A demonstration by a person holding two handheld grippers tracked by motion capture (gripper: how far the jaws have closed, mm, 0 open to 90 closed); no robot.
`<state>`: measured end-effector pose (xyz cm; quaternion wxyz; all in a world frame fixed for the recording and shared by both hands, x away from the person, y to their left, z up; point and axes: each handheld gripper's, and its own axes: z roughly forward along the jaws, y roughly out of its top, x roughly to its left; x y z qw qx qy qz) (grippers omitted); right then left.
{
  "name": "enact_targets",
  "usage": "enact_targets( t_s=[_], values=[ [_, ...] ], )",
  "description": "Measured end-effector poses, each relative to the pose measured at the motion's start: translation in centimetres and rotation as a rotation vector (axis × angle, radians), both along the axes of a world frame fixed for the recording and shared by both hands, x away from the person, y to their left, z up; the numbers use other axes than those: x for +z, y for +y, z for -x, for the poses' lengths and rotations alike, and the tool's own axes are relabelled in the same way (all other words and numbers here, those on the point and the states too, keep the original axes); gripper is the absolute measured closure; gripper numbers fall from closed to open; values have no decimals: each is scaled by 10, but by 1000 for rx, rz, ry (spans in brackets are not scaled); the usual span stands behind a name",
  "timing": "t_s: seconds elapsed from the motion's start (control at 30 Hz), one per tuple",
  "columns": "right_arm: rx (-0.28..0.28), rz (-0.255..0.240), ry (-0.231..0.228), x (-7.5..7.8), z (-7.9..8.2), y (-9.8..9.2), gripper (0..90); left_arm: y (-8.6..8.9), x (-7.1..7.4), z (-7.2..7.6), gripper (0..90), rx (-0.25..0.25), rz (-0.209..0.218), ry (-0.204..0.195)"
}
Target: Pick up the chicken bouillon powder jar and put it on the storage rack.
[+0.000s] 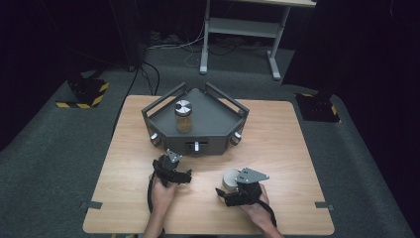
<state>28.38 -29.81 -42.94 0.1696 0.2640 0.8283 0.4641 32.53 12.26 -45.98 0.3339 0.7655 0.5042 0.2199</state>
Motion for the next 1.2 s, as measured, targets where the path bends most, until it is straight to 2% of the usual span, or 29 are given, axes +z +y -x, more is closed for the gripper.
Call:
enact_targets(
  t_s=[0.37, 0.63, 1.2],
  values=[
    [-8, 2, 1, -3, -2, 2, 165, 0, 0, 0, 4, 0, 0, 0],
    [8, 5, 11, -2, -5, 2, 230, 0, 0, 0, 4, 0, 0, 0],
    [11, -7, 0, -4, -4, 0, 338, 0, 0, 0, 4, 0, 0, 0]
  ],
)
